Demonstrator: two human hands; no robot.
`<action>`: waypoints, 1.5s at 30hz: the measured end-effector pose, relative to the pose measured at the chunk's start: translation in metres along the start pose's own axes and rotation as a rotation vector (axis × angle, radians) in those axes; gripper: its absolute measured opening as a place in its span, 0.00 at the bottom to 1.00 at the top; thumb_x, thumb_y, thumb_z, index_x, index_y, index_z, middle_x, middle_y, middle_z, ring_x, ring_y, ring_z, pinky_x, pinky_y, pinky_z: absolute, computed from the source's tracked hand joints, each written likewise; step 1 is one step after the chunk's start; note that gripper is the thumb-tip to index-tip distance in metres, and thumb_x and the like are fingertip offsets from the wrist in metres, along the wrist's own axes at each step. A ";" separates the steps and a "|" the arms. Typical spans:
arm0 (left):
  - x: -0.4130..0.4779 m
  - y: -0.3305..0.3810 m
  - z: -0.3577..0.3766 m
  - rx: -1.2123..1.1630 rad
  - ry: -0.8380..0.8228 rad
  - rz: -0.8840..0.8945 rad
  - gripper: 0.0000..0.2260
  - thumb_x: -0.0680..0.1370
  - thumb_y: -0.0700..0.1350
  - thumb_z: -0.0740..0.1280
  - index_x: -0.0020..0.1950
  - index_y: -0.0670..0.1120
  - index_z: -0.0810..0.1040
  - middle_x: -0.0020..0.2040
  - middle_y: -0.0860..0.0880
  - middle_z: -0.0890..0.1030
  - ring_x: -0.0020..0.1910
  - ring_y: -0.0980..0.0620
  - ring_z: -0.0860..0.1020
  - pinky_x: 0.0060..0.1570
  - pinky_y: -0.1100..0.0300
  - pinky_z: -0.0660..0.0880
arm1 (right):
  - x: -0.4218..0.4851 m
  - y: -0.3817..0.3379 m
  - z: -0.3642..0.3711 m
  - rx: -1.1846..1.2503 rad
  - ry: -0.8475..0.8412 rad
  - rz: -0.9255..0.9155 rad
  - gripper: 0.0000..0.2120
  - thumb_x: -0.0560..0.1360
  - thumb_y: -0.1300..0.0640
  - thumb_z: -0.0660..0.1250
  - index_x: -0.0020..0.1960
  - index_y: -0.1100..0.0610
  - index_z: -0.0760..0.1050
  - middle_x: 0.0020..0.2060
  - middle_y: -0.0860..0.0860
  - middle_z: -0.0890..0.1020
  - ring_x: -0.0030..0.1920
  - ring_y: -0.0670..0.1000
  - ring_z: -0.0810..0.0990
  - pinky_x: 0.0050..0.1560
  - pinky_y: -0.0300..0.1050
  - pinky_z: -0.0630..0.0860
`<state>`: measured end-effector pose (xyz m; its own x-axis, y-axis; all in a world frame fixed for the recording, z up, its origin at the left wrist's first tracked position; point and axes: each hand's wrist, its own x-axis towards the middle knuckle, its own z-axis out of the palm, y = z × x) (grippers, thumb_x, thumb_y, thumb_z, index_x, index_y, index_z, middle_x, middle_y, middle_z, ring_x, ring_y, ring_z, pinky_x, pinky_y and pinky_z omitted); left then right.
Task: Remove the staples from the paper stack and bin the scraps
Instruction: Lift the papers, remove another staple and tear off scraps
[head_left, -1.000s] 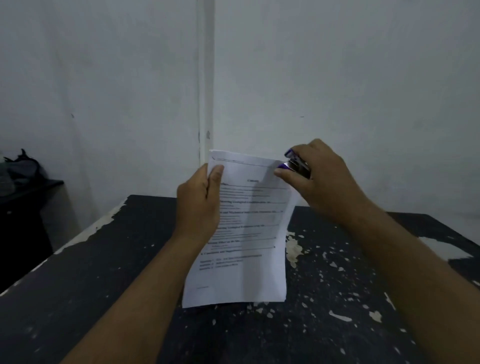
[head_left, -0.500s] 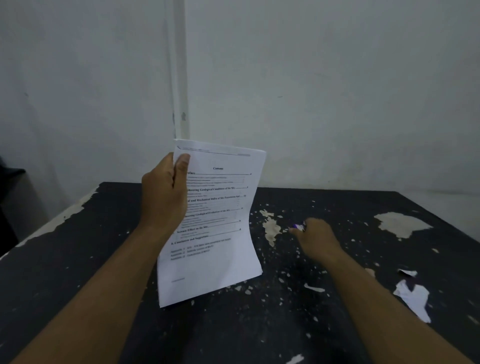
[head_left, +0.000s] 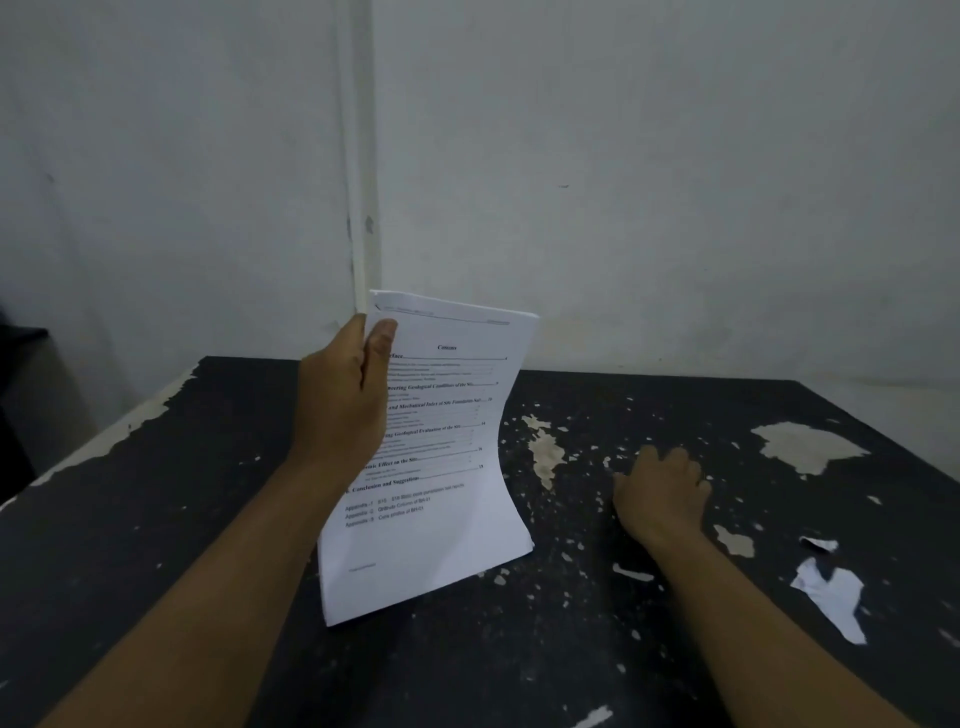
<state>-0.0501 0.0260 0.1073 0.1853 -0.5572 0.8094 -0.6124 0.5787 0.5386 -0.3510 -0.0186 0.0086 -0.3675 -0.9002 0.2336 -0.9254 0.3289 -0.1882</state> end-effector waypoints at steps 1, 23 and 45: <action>-0.001 0.000 0.000 -0.001 -0.002 -0.005 0.13 0.84 0.48 0.58 0.41 0.49 0.71 0.34 0.59 0.76 0.32 0.66 0.78 0.24 0.76 0.69 | -0.002 -0.006 -0.003 0.015 0.025 -0.045 0.20 0.80 0.46 0.59 0.67 0.57 0.69 0.65 0.60 0.70 0.64 0.60 0.68 0.65 0.57 0.64; -0.034 0.043 0.006 -0.102 -0.158 0.024 0.14 0.84 0.51 0.56 0.47 0.48 0.77 0.34 0.55 0.78 0.32 0.55 0.80 0.26 0.68 0.74 | -0.087 -0.125 -0.128 1.388 -0.077 -0.636 0.05 0.80 0.55 0.66 0.49 0.53 0.80 0.33 0.45 0.81 0.33 0.43 0.78 0.35 0.35 0.76; -0.042 0.073 -0.008 -0.052 0.029 0.522 0.13 0.85 0.48 0.58 0.63 0.41 0.74 0.58 0.43 0.81 0.56 0.53 0.80 0.57 0.68 0.76 | -0.111 -0.113 -0.154 1.998 -0.407 -0.741 0.05 0.75 0.61 0.67 0.41 0.55 0.78 0.34 0.51 0.77 0.35 0.48 0.76 0.36 0.41 0.76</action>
<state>-0.0966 0.0965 0.1145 -0.1128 -0.1710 0.9788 -0.5898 0.8043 0.0726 -0.2203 0.0882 0.1510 0.1994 -0.7720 0.6035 0.5458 -0.4240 -0.7227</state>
